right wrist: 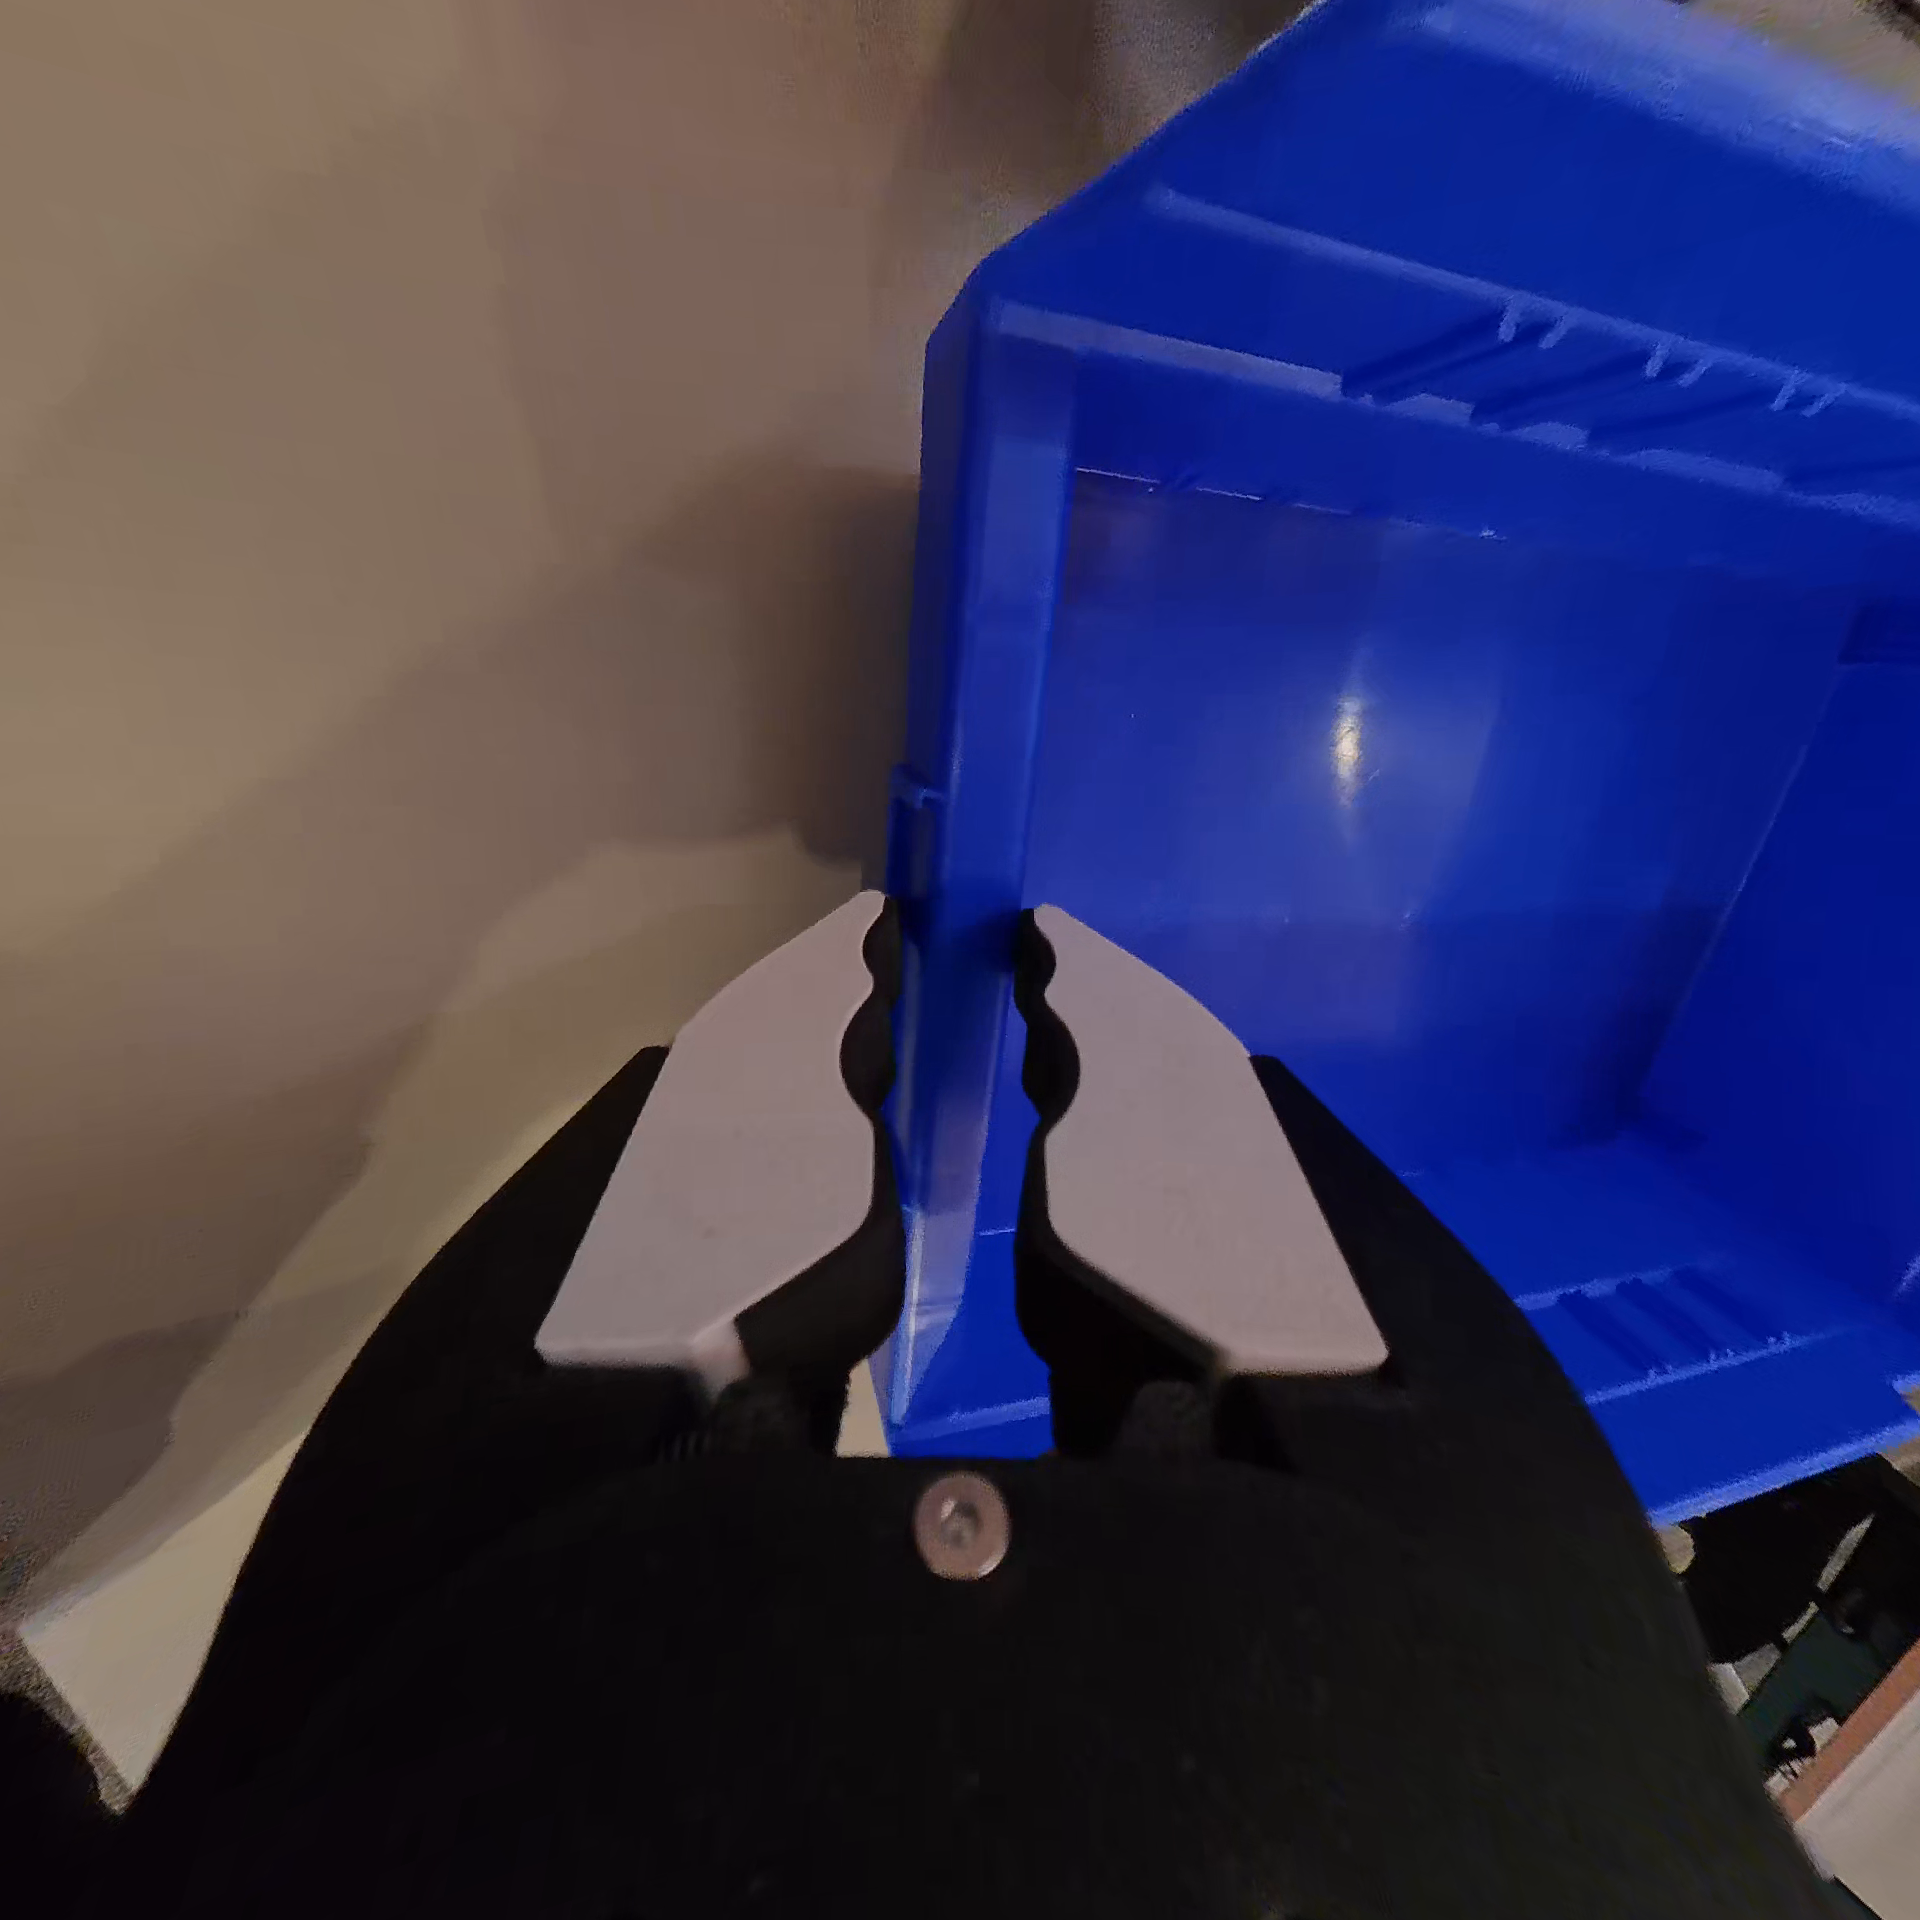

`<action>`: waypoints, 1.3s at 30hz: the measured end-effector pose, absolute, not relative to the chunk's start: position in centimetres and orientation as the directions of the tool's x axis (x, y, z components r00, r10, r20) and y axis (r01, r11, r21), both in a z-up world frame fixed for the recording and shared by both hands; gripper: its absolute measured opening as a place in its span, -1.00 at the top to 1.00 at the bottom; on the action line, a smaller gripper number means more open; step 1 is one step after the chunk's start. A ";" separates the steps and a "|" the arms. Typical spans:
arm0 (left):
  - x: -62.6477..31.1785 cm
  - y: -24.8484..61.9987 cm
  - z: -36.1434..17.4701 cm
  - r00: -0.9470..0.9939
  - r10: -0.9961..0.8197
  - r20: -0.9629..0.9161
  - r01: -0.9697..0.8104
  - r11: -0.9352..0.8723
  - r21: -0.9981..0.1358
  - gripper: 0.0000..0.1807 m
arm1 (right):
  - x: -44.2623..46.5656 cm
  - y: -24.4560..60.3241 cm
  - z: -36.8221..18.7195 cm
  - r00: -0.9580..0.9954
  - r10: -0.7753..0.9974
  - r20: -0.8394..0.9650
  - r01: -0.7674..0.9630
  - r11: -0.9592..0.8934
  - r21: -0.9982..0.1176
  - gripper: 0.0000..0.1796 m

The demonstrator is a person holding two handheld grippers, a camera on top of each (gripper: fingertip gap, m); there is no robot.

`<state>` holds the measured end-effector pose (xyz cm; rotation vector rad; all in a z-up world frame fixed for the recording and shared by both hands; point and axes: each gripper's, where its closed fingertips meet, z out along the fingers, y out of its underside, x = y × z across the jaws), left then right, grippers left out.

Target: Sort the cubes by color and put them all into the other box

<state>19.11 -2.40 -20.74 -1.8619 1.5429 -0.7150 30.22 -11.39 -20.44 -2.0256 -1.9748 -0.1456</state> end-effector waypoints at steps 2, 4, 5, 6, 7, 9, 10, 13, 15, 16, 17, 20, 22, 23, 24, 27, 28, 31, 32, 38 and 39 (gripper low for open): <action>17.7 -2.5 -20.9 0.193 -0.981 -0.012 -0.667 -0.122 -0.735 0.66 | 30.4 -10.3 -20.4 0.048 0.958 0.284 0.989 -0.005 -0.149 0.77; 16.2 -2.7 -21.0 0.209 -0.977 -0.049 -0.671 -0.107 -0.733 0.67 | 30.6 -9.1 -20.4 0.048 0.957 0.285 0.990 -0.007 -0.142 0.76; 15.6 -2.8 -21.0 0.216 -0.975 -0.052 -0.667 -0.108 -0.737 0.67 | 30.7 -8.6 -20.4 0.050 0.959 0.280 0.989 -0.009 -0.144 0.77; 14.9 -3.0 -21.0 0.225 -0.973 -0.053 -0.664 -0.114 -0.739 0.67 | 30.9 -8.1 -20.4 0.048 0.959 0.278 0.990 -0.009 -0.142 0.77; 14.2 -3.0 -21.0 0.237 -0.970 -0.059 -0.661 -0.116 -0.741 0.67 | 31.1 -7.6 -20.4 0.048 0.959 0.278 0.990 -0.009 -0.138 0.77; 12.8 -2.9 -21.0 0.258 -0.963 -0.073 -0.660 -0.121 -0.741 0.67 | 31.5 -6.6 -20.4 0.053 0.960 0.273 0.990 -0.016 -0.138 0.77; 12.1 -2.8 -21.0 0.270 -0.959 -0.082 -0.659 -0.122 -0.743 0.67 | 31.7 -6.0 -20.5 0.051 0.961 0.273 0.991 -0.014 -0.136 0.77; 10.6 -2.9 -21.2 0.287 -0.956 -0.064 -0.648 -0.145 -0.747 0.67 | 32.3 -4.5 -20.5 0.051 0.963 0.266 0.991 -0.016 -0.131 0.77; 9.9 -2.6 -21.4 0.303 -0.951 -0.062 -0.643 -0.156 -0.750 0.66 | 32.6 -3.7 -20.4 0.049 0.965 0.259 0.991 -0.015 -0.133 0.78; 9.6 -2.5 -21.5 0.308 -0.949 -0.060 -0.644 -0.161 -0.748 0.66 | 32.8 -3.2 -20.5 0.050 0.965 0.258 0.991 -0.016 -0.131 0.78; 9.4 -2.3 -21.6 0.315 -0.947 -0.060 -0.642 -0.166 -0.748 0.66 | 33.0 -2.8 -20.5 0.051 0.965 0.259 0.991 -0.017 -0.130 0.77; 9.4 -2.0 -21.3 0.320 -0.946 -0.049 -0.627 -0.173 -0.760 0.66 | 33.3 -1.7 -20.5 0.053 0.965 0.257 0.990 -0.017 -0.138 0.78; 9.4 -2.0 -21.4 0.320 -0.946 -0.053 -0.631 -0.171 -0.757 0.66 | 33.5 -1.0 -20.5 0.052 0.964 0.260 0.990 -0.015 -0.140 0.78; 9.4 -2.0 -21.6 0.318 -0.947 -0.055 -0.636 -0.170 -0.752 0.66 | 33.6 -0.6 -20.5 0.051 0.964 0.261 0.990 -0.015 -0.139 0.78; 9.4 -2.1 -21.8 0.315 -0.947 -0.056 -0.641 -0.169 -0.748 0.66 | 33.7 -0.3 -20.5 0.051 0.965 0.258 0.990 -0.015 -0.139 0.78; 9.5 -2.1 -22.2 0.312 -0.948 -0.067 -0.653 -0.163 -0.740 0.65 | 34.2 0.6 -20.5 0.044 0.967 0.253 0.991 -0.010 -0.134 0.78; 9.5 -2.1 -22.2 0.312 -0.947 -0.072 -0.656 -0.160 -0.737 0.65 | 34.3 0.9 -20.5 0.047 0.967 0.252 0.991 -0.014 -0.132 0.78; 9.5 -2.1 -22.3 0.312 -0.947 -0.072 -0.654 -0.159 -0.739 0.65 | 34.4 1.4 -20.5 0.051 0.966 0.255 0.990 -0.015 -0.139 0.78; 9.5 -2.1 -22.3 0.311 -0.948 -0.071 -0.655 -0.159 -0.739 0.65 | 34.4 1.6 -20.5 0.053 0.965 0.258 0.990 -0.017 -0.141 0.78; 9.3 -2.0 -22.2 0.320 -0.944 -0.082 -0.653 -0.157 -0.741 0.58 | 34.2 1.9 -20.2 0.079 0.954 0.289 0.987 -0.033 -0.160 0.61; 9.2 -1.9 -22.0 0.324 -0.943 -0.083 -0.649 -0.157 -0.744 0.56 | 34.2 1.8 -19.8 0.087 0.950 0.301 0.985 -0.037 -0.167 0.54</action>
